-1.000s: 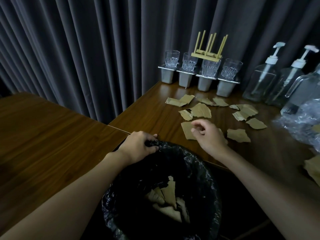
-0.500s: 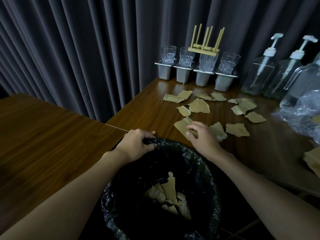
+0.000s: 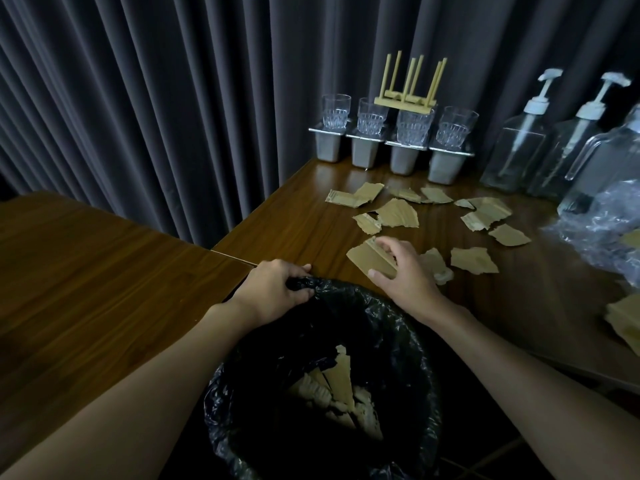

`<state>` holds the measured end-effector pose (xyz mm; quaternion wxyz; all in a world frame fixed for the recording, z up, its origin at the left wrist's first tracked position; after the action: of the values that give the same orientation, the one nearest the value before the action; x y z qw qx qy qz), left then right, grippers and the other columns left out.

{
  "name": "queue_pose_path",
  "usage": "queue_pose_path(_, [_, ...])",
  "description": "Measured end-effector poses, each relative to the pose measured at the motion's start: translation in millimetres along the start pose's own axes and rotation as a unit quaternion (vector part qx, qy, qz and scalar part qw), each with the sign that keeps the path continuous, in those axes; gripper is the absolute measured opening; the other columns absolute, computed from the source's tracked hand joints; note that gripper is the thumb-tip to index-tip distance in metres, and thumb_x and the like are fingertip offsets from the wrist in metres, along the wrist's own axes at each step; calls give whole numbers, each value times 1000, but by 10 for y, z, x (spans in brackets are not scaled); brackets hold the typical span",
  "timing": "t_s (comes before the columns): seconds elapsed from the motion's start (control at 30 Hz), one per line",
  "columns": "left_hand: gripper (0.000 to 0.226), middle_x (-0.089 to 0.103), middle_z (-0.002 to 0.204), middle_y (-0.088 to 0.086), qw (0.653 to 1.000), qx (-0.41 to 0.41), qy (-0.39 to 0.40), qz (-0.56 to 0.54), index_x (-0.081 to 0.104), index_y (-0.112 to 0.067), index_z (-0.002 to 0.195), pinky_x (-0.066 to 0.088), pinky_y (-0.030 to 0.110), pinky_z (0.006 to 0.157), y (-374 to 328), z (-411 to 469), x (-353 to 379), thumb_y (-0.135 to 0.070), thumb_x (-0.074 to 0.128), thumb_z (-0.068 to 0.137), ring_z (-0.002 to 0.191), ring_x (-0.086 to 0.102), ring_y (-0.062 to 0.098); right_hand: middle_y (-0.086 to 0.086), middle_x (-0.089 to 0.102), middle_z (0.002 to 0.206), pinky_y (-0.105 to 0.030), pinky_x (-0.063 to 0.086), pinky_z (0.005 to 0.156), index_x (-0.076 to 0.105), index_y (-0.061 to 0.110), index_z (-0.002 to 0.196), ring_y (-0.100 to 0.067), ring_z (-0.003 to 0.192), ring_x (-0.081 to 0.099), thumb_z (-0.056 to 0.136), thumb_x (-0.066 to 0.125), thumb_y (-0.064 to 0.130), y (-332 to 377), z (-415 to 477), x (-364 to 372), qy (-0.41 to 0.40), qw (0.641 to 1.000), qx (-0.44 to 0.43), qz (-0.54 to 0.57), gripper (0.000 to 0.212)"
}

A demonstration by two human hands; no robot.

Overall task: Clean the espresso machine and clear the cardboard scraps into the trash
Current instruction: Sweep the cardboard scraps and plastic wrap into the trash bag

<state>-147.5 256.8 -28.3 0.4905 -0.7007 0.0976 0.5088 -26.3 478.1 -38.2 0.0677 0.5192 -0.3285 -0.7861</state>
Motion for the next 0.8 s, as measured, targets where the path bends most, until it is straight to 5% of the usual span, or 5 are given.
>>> queue_pose_path(0.23, [28,53,143,-13,1000,-4,2,-5,68,-26,119,40,24,107,-22,-14,-16,-30,67,92,132,46,2,2,54,131,-45,21,106,35,25,142,-22,128,41,85,65,47,34,-10,-12,-18,997,24,-76,68])
queue_pose_path(0.5, [26,55,143,-10,1000,4,-2,-11,69,-26,117,38,25,109,-29,-39,-11,-28,67,92,133,45,-1,-6,44,144,-55,29,110,20,28,148,-28,130,44,80,76,28,92,99,-70,32,996,87,-13,87])
queue_pose_path(0.6, [25,55,142,-10,1000,9,-1,-15,70,-28,116,35,29,113,-44,-54,-8,-27,67,92,132,42,-4,-7,52,134,-31,49,88,29,23,143,-23,116,53,86,70,12,157,118,-141,46,987,136,66,70])
queue_pose_path(0.67, [22,59,138,-9,1000,17,3,-9,70,-28,114,35,32,114,-77,-52,-18,-26,66,93,133,42,-3,-7,59,126,-20,48,69,37,21,139,-16,102,58,91,63,7,162,103,-193,40,973,167,152,57])
queue_pose_path(0.8, [19,67,122,-9,999,39,18,10,71,-27,112,45,36,104,-192,-29,-15,-27,64,94,122,56,10,-6,69,118,-35,56,85,53,22,129,-17,103,66,93,60,8,227,-15,-400,63,949,152,267,39])
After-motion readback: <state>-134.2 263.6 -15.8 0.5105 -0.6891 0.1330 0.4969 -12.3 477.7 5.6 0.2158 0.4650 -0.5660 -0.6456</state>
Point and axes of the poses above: each hand's wrist, its own z-axis towards the middle knuckle, its own x-axis out of the palm, y = z × x, the point moved 2 cm from there along z, towards the middle knuckle
